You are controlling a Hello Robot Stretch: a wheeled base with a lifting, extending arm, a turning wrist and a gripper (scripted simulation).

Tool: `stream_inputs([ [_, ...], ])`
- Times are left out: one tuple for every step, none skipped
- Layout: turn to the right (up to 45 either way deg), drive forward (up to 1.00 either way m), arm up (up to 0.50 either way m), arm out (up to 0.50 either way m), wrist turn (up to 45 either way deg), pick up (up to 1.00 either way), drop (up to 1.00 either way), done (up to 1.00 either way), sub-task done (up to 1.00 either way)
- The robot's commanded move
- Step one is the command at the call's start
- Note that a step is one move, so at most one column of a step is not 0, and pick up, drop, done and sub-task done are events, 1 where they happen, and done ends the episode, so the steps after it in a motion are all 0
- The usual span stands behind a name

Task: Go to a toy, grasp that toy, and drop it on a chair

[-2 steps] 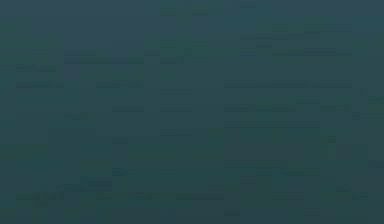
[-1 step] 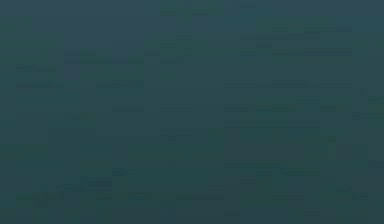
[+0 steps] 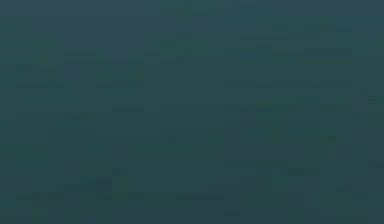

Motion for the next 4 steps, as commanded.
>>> stream_inputs([
  [0.0, 0.0, 0.0, 0.0, 0.0, 1.0, 0.0, 0.0, 0.0],
  [0.0, 0.0, 0.1, 0.0, 0.0, 0.0, 0.0, 0.0, 0.0],
  [0.0, 0.0, 0.38, 0.0, 0.0, 0.0, 0.0, 0.0, 0.0],
  [0.0, 0.0, 0.0, 0.0, -45.0, 0.0, 0.0, 0.0, 0.0],
])
